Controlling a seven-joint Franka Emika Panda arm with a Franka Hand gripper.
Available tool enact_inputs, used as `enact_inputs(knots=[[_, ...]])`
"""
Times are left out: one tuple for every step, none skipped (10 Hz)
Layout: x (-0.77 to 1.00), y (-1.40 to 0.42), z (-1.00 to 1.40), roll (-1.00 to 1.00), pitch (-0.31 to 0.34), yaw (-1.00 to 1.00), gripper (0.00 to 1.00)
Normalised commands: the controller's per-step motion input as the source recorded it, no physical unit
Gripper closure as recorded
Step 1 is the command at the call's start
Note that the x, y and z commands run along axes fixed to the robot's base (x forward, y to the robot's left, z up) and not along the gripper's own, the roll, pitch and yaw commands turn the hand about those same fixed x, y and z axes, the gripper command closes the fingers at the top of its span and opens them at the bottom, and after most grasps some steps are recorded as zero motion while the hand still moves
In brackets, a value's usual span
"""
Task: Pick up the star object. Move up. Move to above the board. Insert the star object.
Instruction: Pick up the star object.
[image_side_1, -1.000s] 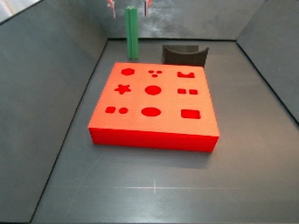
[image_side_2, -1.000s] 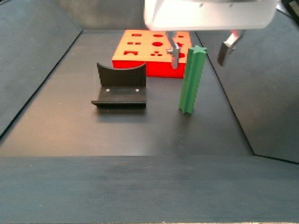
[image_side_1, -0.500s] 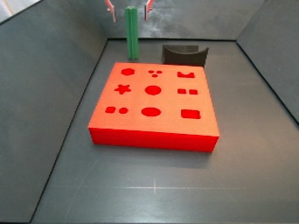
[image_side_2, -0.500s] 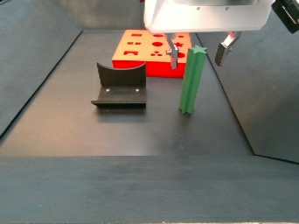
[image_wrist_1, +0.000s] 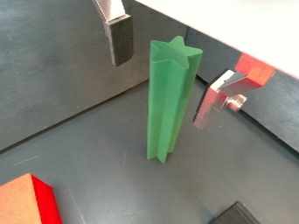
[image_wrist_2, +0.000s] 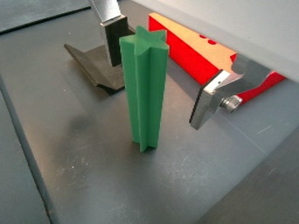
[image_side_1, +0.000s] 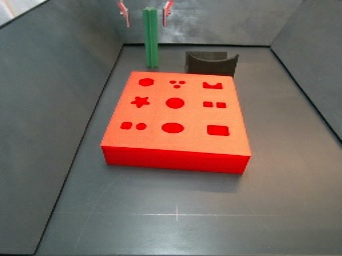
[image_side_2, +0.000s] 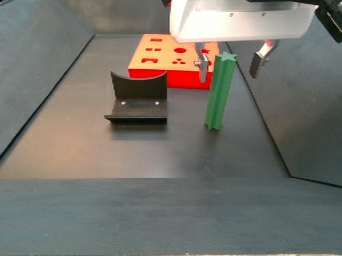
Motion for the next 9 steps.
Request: enact_inputs(knots=[[0.00, 0.00, 0.00, -0.04, 0.000, 0.00, 0.00], [0.00, 0.00, 0.00, 0.00, 0.000, 0.00, 1.00], [0.00, 0.00, 0.00, 0.00, 0.000, 0.00, 1.00], [0.00, 0.00, 0.00, 0.00, 0.000, 0.00, 1.00], [0.00, 0.00, 0.00, 0.00, 0.000, 0.00, 1.00], [0.00, 0.00, 0.00, 0.00, 0.000, 0.00, 1.00], [0.00, 0.00, 0.00, 0.00, 0.000, 0.00, 1.00], [0.00, 0.00, 0.00, 0.00, 0.000, 0.00, 1.00], [0.00, 0.00, 0.00, 0.00, 0.000, 0.00, 1.00]])
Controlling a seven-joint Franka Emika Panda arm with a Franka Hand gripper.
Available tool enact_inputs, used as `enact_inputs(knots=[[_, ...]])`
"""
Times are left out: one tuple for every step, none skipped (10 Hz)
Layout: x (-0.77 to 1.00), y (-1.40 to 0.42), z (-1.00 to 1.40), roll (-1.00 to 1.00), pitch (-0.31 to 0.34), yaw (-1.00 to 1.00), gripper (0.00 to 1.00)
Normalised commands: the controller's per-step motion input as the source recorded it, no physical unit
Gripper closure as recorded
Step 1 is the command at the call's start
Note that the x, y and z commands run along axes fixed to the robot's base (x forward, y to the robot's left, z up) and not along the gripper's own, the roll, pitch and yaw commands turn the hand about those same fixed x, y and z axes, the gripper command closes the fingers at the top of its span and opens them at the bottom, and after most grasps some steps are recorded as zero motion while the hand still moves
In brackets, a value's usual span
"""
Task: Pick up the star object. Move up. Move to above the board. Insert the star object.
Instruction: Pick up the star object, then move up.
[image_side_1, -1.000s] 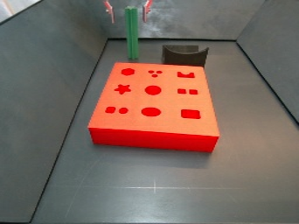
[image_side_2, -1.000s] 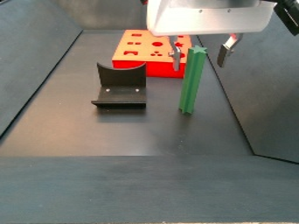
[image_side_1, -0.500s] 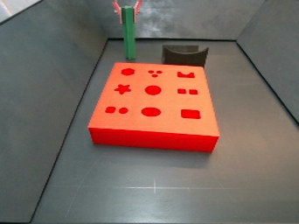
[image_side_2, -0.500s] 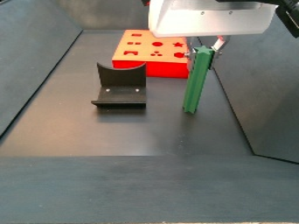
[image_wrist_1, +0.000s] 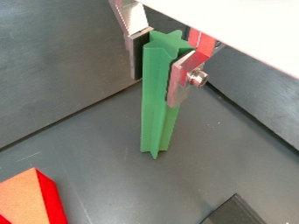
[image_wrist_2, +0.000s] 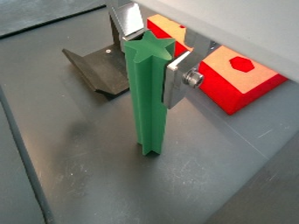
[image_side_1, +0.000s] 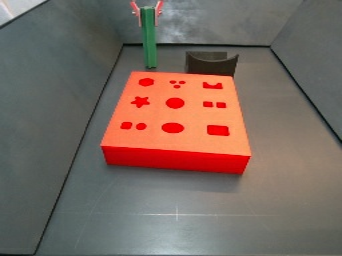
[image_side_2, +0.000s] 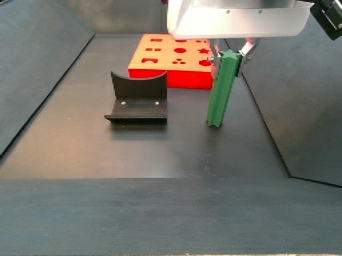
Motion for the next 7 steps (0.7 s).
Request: enact_inputs(knots=[[0.00, 0.00, 0.00, 0.00, 0.000, 0.00, 1.00], [0.00, 0.00, 0.00, 0.00, 0.000, 0.00, 1.00], [0.00, 0.00, 0.00, 0.00, 0.000, 0.00, 1.00], [0.00, 0.00, 0.00, 0.00, 0.000, 0.00, 1.00], [0.00, 0.00, 0.00, 0.00, 0.000, 0.00, 1.00], [0.00, 0.00, 0.83, 0.00, 0.000, 0.00, 1.00], [-0.09, -0.01, 0.73, -0.01, 0.053, 0.00, 1.00]])
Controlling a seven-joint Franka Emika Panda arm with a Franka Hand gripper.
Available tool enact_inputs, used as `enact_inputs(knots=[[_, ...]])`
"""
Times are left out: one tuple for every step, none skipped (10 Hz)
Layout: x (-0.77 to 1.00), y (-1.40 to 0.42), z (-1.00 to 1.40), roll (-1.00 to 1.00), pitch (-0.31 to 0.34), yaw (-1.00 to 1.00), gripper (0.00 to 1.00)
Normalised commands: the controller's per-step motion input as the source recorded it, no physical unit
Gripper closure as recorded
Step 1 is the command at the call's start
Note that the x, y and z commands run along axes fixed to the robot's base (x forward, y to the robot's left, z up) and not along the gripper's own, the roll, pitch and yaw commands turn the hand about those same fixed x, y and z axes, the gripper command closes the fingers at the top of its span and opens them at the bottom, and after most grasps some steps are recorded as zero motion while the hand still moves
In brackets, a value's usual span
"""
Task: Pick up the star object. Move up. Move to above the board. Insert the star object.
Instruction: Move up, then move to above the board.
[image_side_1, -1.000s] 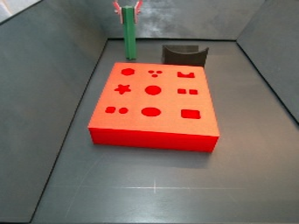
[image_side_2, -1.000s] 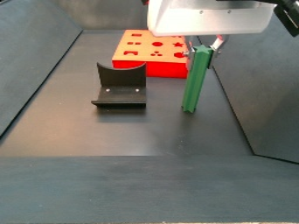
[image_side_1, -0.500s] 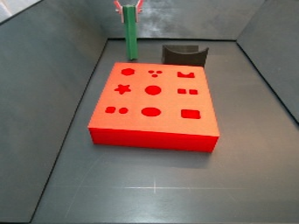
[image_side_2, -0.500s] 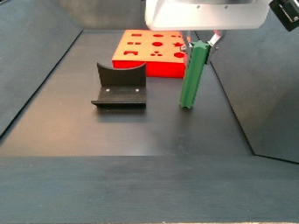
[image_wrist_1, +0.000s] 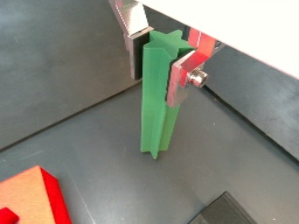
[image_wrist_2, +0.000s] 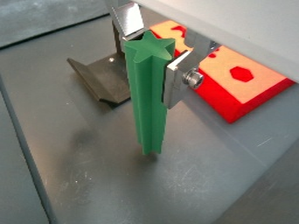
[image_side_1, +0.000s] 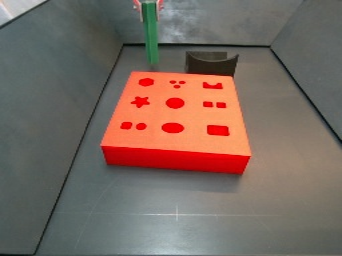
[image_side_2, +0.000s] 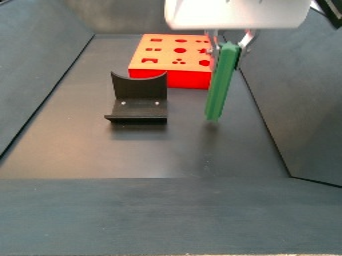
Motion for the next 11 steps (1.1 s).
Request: enact_inputs(knots=[[-0.09, 0.00, 0.67, 0.00, 0.055, -0.01, 1.00], [-0.06, 0.01, 0.51, 0.03, 0.049, -0.01, 1.00], [-0.04, 0.01, 0.36, 0.05, 0.054, -0.01, 1.00], [0.12, -0.28, 1.00, 0.09, 0.451, -0.10, 1.00], [0.14, -0.30, 1.00, 0.10, 0.456, -0.09, 1.00], [0.13, -0.20, 0.92, 0.13, 0.372, -0.03, 1.00], [0.10, -0.15, 0.82, 0.12, 0.309, -0.01, 1.00], [0.04, -0.08, 0.60, 0.10, 0.189, 0.01, 1.00], [0.01, -0.06, 0.50, 0.10, 0.142, 0.01, 1.00], [0.00, -0.04, 0.30, 0.11, 0.093, 0.02, 1.00], [0.17, -1.00, 0.26, 0.15, -0.011, -0.70, 1.00]])
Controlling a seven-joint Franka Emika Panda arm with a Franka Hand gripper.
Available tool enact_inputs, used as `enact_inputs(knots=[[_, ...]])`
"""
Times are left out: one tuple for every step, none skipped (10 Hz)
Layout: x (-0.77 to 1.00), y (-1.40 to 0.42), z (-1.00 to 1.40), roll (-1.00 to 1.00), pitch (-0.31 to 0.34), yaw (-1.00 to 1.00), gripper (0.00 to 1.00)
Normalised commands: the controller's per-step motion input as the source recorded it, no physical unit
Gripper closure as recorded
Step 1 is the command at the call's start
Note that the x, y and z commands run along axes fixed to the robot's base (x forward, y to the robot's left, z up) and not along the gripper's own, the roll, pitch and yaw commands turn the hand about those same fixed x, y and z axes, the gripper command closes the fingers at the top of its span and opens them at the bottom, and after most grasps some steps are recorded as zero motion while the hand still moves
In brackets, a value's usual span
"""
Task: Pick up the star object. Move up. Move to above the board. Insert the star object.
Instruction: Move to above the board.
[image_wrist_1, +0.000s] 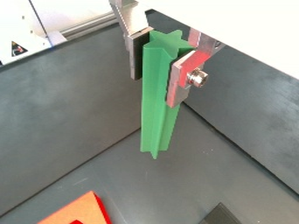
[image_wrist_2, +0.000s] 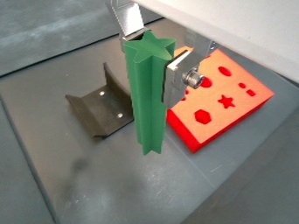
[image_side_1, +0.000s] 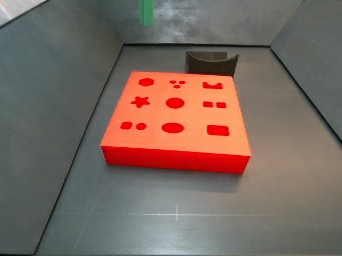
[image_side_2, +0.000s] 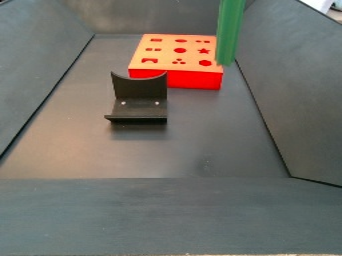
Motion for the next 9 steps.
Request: enact_inputs(knots=[[0.18, -1.00, 0.22, 0.15, -0.011, -0.65, 1.00], [0.18, -1.00, 0.23, 0.13, 0.001, -0.52, 1.00], [0.18, -1.00, 0.24, 0.03, 0.029, -0.22, 1.00], [0.18, -1.00, 0.24, 0.01, 0.040, -0.15, 1.00], [0.18, -1.00, 0.24, -0.01, 0.063, -0.06, 1.00], [0.19, -1.00, 0.24, -0.03, 0.068, -0.03, 1.00], [0.20, -1.00, 0.24, 0.00, 0.091, -0.01, 1.00], [0.21, -1.00, 0.24, -0.01, 0.100, -0.01, 1.00], [0.23, -1.00, 0.24, -0.01, 0.126, 0.00, 1.00]])
